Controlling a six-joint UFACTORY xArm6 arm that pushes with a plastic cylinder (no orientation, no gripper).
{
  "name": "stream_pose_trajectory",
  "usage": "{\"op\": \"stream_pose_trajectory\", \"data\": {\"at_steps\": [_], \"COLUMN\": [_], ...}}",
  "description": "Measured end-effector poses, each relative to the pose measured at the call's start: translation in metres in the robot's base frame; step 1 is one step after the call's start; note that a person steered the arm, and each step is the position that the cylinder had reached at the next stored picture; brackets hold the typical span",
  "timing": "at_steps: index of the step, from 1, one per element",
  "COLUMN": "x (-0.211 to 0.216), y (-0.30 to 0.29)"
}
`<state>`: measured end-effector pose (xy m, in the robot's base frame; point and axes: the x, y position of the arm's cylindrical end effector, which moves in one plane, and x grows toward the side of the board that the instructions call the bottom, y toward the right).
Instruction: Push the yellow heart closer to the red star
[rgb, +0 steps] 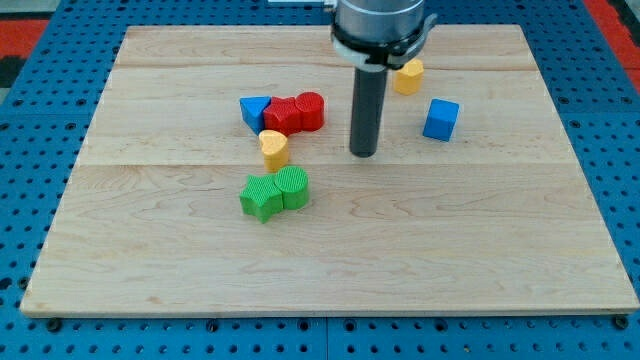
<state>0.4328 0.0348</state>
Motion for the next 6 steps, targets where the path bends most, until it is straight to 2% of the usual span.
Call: {"op": "stream_pose_trajectory", "data": {"at_steps": [2,4,5,6], "x": [0.024,-0.002,0.001,0.006], "y": [-0.105,-0.179,-0.156,-0.067]}}
